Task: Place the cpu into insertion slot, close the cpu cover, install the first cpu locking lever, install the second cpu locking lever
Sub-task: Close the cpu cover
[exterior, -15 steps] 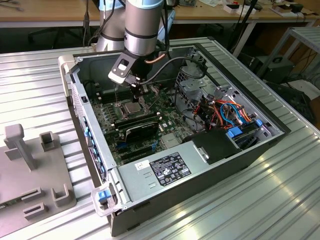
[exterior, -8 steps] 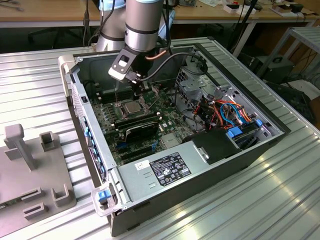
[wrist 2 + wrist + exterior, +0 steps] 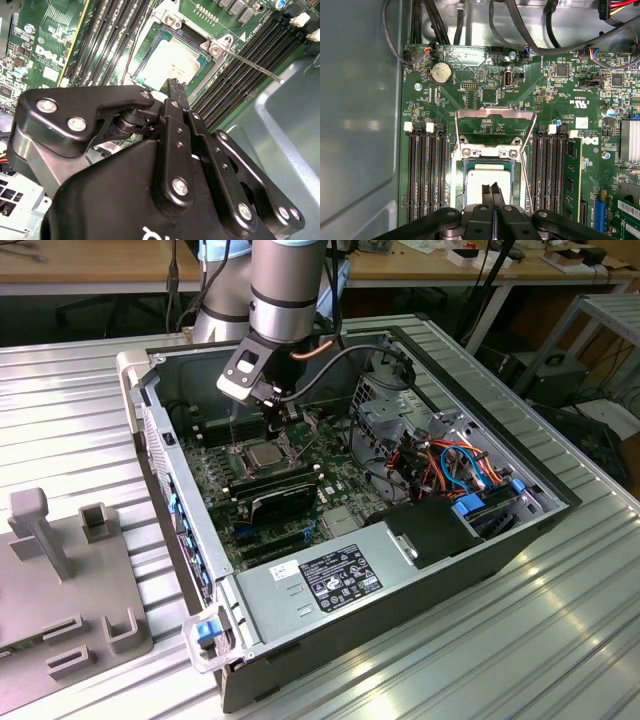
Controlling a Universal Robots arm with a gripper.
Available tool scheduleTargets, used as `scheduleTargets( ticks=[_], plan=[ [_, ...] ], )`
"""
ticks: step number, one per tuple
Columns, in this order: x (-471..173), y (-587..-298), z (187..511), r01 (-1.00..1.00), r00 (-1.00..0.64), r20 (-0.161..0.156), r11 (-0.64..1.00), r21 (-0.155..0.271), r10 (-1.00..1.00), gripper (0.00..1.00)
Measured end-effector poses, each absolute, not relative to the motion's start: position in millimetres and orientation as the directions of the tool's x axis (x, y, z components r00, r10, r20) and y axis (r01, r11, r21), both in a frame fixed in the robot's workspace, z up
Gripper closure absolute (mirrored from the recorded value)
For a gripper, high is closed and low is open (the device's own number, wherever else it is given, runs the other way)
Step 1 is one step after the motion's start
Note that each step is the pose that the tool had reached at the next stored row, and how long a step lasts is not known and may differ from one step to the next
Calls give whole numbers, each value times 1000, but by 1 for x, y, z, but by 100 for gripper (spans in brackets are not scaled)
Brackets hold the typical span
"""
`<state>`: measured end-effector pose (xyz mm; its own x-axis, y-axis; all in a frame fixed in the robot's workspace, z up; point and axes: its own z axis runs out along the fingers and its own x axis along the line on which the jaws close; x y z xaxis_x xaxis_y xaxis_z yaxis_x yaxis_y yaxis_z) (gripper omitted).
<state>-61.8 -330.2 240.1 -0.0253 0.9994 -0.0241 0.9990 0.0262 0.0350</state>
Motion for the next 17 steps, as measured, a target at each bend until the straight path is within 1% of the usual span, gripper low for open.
scheduleTargets(
  ticks=[7,12,17],
  plan=[
    [-62,-330,241,999,-25,-25,26,35,999,89],
    [-62,-330,253,999,-25,-24,26,35,999,89],
    [-62,-330,258,999,-25,-24,26,35,999,89]
  ],
)
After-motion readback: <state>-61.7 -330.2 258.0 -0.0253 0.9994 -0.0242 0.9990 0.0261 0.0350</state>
